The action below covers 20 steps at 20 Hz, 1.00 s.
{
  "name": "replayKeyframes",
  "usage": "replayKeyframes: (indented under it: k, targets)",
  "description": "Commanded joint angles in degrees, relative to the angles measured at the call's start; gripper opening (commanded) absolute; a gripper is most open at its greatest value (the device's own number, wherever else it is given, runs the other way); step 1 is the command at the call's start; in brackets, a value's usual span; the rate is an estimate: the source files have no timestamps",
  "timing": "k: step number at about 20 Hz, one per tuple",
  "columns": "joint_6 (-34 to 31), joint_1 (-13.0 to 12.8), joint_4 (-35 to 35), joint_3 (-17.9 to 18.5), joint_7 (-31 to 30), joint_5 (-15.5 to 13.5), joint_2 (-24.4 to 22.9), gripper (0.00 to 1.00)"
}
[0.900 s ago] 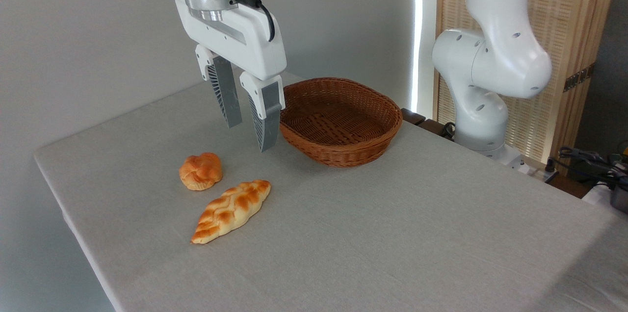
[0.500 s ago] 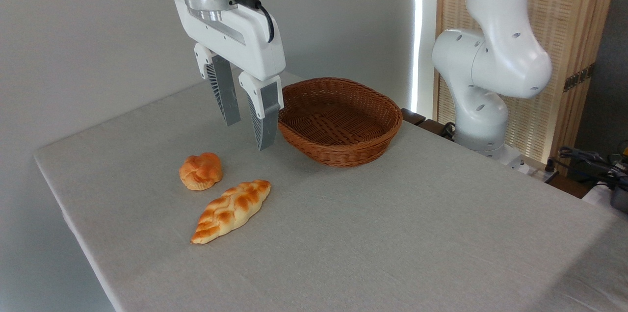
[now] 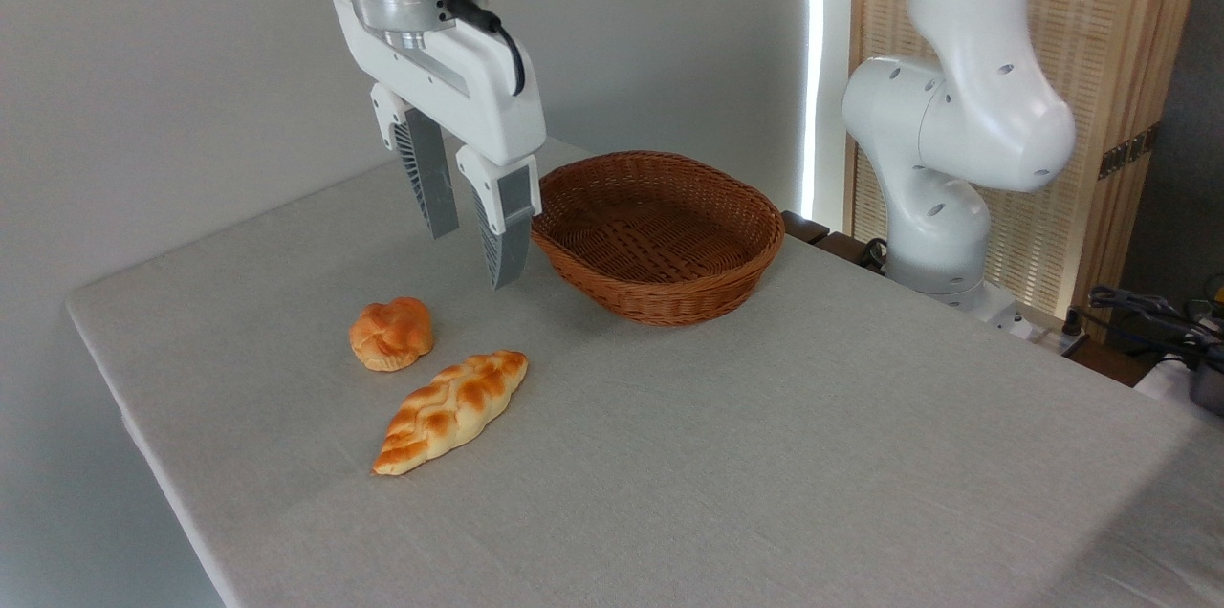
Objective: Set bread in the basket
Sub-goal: 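Move the open gripper over the round bread roll and lower it, then close the gripper on the round bread roll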
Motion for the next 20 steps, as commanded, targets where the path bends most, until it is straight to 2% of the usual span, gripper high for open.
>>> replayKeyframes:
  k: [1,5,10,15,16,19,20]
  targets:
    - [1.7,-1.2,-1.1,-2.1,-0.8,-1.7,0.5,1.00]
    - [12.4,-1.3,-6.9,-9.0,-2.3,-1.7,1.1,1.00]
    - [26.2,-1.4,-10.9,-15.8,-3.0,-1.4,6.0,1.00]
    - [36.6,-1.4,-14.9,-18.2,-2.7,-1.0,9.0,1.00]
    - [37.6,-1.4,-15.1,-18.7,-2.6,-0.7,9.7,1.00]
    - [37.8,-1.4,-15.5,-19.5,-2.7,2.5,10.9,1.00]
    - [37.8,-1.4,-15.8,-19.9,-2.7,2.6,11.0,1.00]
